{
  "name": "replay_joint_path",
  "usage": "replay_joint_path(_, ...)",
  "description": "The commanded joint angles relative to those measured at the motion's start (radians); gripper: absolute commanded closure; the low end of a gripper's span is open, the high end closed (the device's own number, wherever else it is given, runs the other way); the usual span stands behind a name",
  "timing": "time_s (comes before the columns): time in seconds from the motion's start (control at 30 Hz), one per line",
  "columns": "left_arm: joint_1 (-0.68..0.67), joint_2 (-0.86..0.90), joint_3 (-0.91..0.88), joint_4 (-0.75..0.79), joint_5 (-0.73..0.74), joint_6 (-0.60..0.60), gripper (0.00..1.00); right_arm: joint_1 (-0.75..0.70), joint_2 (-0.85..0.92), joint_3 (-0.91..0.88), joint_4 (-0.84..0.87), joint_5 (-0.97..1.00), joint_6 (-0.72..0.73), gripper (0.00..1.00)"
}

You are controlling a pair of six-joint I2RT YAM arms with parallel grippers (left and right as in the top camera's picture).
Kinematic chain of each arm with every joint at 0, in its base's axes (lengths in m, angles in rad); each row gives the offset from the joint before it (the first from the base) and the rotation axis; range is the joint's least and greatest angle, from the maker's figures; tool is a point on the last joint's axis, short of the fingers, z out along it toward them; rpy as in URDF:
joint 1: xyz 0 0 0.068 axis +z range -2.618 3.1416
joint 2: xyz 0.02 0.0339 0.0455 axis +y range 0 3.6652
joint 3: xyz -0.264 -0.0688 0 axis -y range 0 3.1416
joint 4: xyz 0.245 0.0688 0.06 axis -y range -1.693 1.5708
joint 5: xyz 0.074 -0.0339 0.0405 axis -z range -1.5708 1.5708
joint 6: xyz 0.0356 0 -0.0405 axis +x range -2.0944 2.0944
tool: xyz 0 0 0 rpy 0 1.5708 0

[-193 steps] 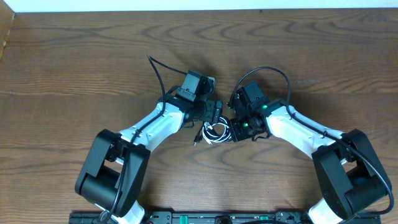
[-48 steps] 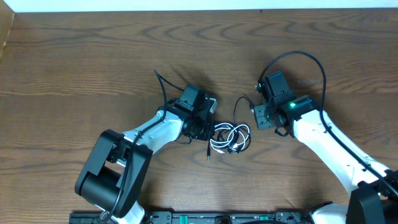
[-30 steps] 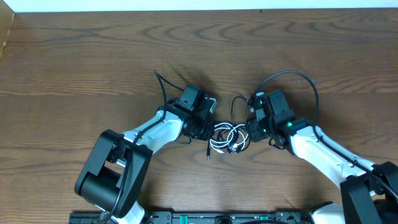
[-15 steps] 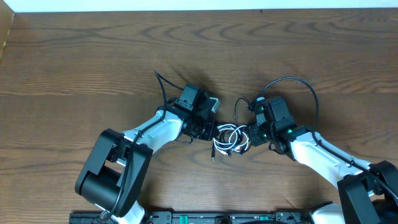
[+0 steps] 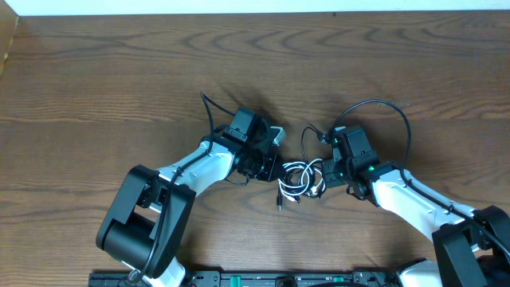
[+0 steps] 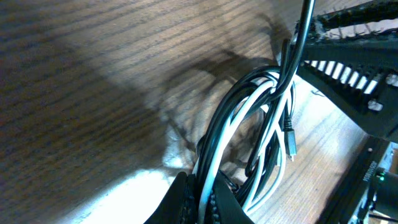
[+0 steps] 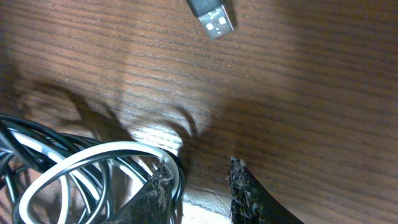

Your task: Untangle cables

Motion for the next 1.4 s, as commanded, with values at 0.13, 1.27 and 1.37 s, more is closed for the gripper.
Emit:
replay_joint_path(0.13, -0.017, 0.018, -0.010, 0.000, 0.041, 0.021, 0.93, -0.001, 0.011, -0.008, 0.020, -0.024, 0.014, 0.73)
replay_joint_path(1.27, -0.023, -0.021, 0.008, -0.128, -0.339, -0.021, 0.93, -0.003, -0.184, 0.193, -0.121, 0.367, 0.178, 0.67)
replay_joint_path(1.37, -0.023, -0.064, 0.018, -0.128, -0.338, -0.021, 0.93, -0.003, -0.192, 0.193, -0.132, 0.206, 0.145, 0.65)
